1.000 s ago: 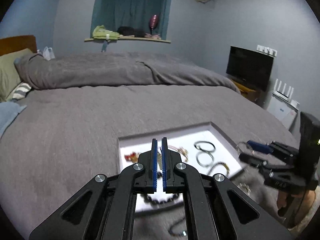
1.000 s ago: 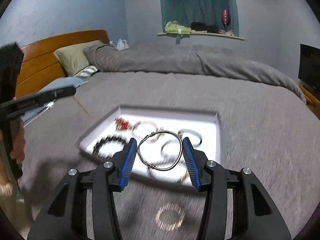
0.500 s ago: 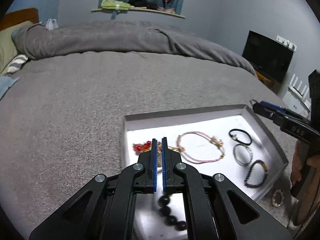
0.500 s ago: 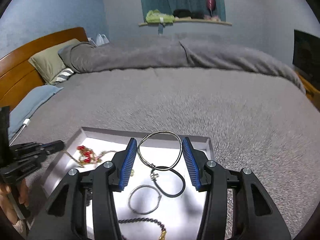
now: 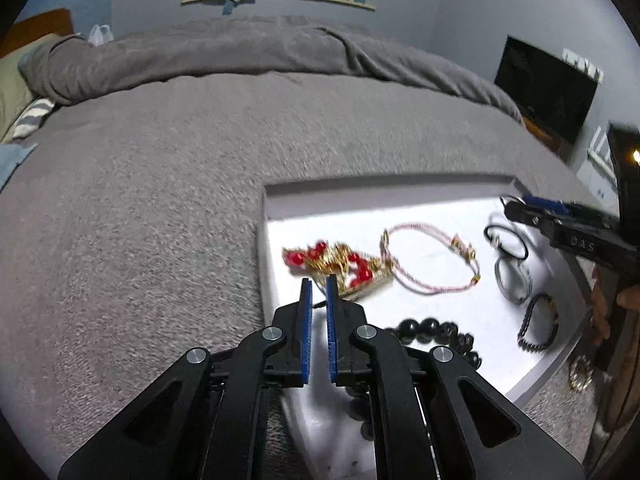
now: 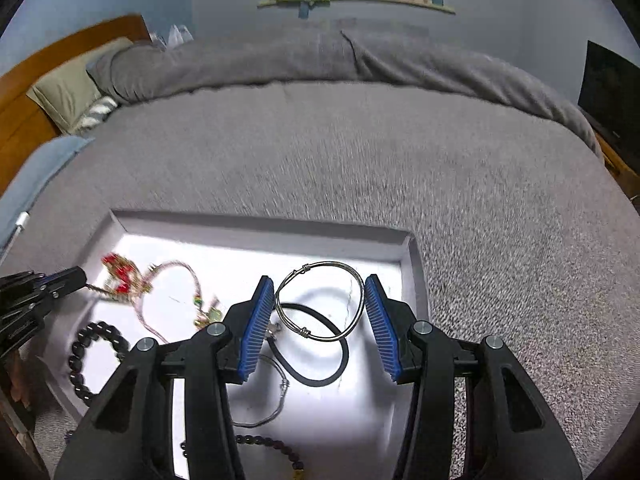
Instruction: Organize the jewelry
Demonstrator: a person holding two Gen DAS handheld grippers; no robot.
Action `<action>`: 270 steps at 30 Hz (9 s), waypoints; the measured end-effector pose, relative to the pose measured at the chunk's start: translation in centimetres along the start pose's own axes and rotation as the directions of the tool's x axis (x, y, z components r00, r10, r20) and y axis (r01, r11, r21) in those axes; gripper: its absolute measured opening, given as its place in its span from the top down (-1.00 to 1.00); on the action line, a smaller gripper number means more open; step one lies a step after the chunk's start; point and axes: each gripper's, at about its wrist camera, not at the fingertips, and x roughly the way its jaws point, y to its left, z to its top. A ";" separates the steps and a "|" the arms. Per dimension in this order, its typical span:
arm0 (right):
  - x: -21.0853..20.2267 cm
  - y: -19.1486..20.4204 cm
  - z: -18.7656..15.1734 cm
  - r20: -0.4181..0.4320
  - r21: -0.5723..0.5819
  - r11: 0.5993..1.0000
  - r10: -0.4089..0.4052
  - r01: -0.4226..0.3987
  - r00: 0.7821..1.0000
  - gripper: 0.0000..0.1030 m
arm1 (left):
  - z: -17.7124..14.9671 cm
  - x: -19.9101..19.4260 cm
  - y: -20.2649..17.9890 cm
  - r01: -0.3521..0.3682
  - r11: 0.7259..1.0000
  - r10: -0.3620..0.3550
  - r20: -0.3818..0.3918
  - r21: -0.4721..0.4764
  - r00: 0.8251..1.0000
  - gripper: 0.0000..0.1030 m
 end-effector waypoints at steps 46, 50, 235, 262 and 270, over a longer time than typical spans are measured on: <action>-13.5 -3.2 -3.0 0.427 0.291 0.947 0.002 -0.139 0.904 -0.90 | -1.2 -6.2 -1.4 -0.121 0.992 0.127 0.163 -0.048 0.978 -0.83; -13.7 -3.1 -5.2 0.418 0.288 0.954 -0.046 -0.084 0.907 -0.90 | -2.2 -7.6 -1.4 -0.112 0.991 0.123 0.179 -0.071 0.976 -0.83; -13.7 -3.2 -8.8 0.474 0.128 0.987 0.021 -0.093 0.880 -0.90 | 1.4 -10.3 -5.5 -0.092 0.995 0.098 0.194 -0.039 0.976 -0.58; -16.9 0.2 -12.0 0.201 0.239 0.971 -0.050 0.000 0.978 -0.90 | -7.1 -13.1 -7.1 -0.137 0.979 0.147 0.057 -0.149 0.987 -0.90; -16.8 2.3 -12.3 0.111 0.150 0.985 -0.096 0.079 0.989 -0.90 | -6.8 -13.1 -7.7 -0.172 0.972 0.168 -0.034 -0.163 0.985 -0.90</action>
